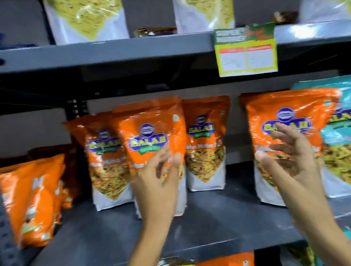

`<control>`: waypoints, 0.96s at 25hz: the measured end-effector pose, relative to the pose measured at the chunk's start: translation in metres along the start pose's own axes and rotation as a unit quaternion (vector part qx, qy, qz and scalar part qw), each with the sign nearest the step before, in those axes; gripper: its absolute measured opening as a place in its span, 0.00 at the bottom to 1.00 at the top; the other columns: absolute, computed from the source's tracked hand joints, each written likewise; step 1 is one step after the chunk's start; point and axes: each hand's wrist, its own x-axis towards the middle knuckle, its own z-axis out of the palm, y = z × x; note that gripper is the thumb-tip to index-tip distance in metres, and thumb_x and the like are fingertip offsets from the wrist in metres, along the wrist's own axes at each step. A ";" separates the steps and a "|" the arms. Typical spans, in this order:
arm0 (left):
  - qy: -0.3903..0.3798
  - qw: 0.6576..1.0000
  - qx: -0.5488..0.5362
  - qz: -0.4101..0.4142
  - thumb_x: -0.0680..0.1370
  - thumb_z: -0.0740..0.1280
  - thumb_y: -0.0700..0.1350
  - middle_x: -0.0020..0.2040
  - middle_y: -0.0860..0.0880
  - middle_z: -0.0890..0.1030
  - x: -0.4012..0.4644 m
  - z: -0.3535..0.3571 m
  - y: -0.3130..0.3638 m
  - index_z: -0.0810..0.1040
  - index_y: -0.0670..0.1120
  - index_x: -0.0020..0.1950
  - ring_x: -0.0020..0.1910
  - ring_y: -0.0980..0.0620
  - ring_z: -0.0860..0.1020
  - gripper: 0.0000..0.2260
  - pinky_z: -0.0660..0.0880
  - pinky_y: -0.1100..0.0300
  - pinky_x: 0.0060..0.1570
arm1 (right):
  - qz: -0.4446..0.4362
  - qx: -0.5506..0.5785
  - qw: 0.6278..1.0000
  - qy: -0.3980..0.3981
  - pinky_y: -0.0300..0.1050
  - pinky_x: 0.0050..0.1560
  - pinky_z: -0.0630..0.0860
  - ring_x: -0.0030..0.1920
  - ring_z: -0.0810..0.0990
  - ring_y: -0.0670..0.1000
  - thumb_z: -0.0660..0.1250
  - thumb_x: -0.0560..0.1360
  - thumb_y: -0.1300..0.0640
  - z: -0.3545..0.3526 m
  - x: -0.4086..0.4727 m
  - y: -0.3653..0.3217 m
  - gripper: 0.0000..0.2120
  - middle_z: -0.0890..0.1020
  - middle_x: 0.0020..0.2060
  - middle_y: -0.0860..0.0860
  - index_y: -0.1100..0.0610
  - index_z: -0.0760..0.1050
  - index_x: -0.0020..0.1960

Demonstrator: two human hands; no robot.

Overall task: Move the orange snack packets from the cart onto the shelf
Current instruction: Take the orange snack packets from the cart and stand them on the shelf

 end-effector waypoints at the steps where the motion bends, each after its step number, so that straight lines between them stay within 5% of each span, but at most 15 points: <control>1: 0.058 0.998 -0.029 0.002 0.75 0.70 0.49 0.49 0.58 0.83 0.012 -0.027 -0.004 0.80 0.49 0.59 0.50 0.67 0.81 0.13 0.75 0.74 0.50 | 0.001 0.058 0.997 -0.044 0.38 0.59 0.75 0.61 0.77 0.45 0.71 0.70 0.49 0.026 -0.009 -0.014 0.25 0.77 0.62 0.42 0.39 0.70 0.65; 4: 0.193 0.979 -0.064 -0.028 0.77 0.67 0.40 0.56 0.50 0.81 0.042 -0.086 -0.033 0.77 0.43 0.63 0.56 0.58 0.79 0.14 0.72 0.79 0.49 | 0.074 0.171 0.963 -0.196 0.36 0.60 0.74 0.63 0.76 0.39 0.70 0.69 0.50 0.111 -0.047 -0.034 0.25 0.77 0.63 0.38 0.38 0.70 0.64; 6: 0.203 0.975 -0.029 -0.091 0.77 0.66 0.41 0.62 0.46 0.77 0.059 -0.109 -0.076 0.74 0.41 0.66 0.61 0.51 0.75 0.17 0.71 0.79 0.51 | 0.133 0.186 0.928 -0.293 0.37 0.67 0.69 0.68 0.71 0.36 0.68 0.68 0.51 0.176 -0.073 -0.039 0.29 0.73 0.68 0.37 0.38 0.66 0.67; 8: 0.167 0.974 0.030 -0.148 0.72 0.65 0.52 0.67 0.41 0.75 0.069 -0.120 -0.118 0.71 0.41 0.68 0.66 0.43 0.73 0.27 0.72 0.62 0.65 | 0.192 0.180 0.901 -0.345 0.38 0.73 0.62 0.74 0.63 0.39 0.67 0.69 0.50 0.233 -0.088 -0.036 0.35 0.63 0.75 0.39 0.40 0.57 0.72; 10: 0.105 0.966 0.094 -0.218 0.72 0.64 0.53 0.69 0.38 0.73 0.073 -0.127 -0.147 0.70 0.42 0.70 0.68 0.39 0.72 0.28 0.68 0.47 0.69 | 0.264 0.175 0.885 -0.341 0.32 0.69 0.64 0.74 0.62 0.43 0.67 0.74 0.53 0.280 -0.087 -0.024 0.34 0.61 0.74 0.40 0.44 0.54 0.74; 15: 0.059 0.939 0.149 -0.305 0.80 0.58 0.47 0.69 0.42 0.75 0.072 -0.131 -0.165 0.70 0.48 0.70 0.67 0.40 0.73 0.18 0.69 0.49 0.66 | 0.333 0.089 0.920 -0.189 0.47 0.67 0.69 0.69 0.72 0.56 0.66 0.76 0.56 0.332 -0.074 0.023 0.22 0.75 0.67 0.54 0.53 0.68 0.69; 21: 0.042 0.932 0.081 -0.350 0.80 0.54 0.50 0.67 0.45 0.77 0.081 -0.132 -0.176 0.74 0.50 0.67 0.65 0.42 0.74 0.17 0.70 0.49 0.66 | 0.390 0.089 0.901 -0.169 0.44 0.65 0.68 0.68 0.73 0.54 0.62 0.79 0.50 0.346 -0.064 0.031 0.24 0.74 0.68 0.53 0.57 0.66 0.73; 24: 0.034 0.929 0.058 -0.364 0.80 0.55 0.51 0.69 0.46 0.76 0.084 -0.133 -0.179 0.74 0.51 0.67 0.67 0.43 0.73 0.17 0.69 0.48 0.69 | 0.383 0.062 0.907 -0.163 0.50 0.71 0.65 0.72 0.68 0.55 0.64 0.73 0.40 0.353 -0.071 0.034 0.36 0.70 0.72 0.55 0.55 0.62 0.75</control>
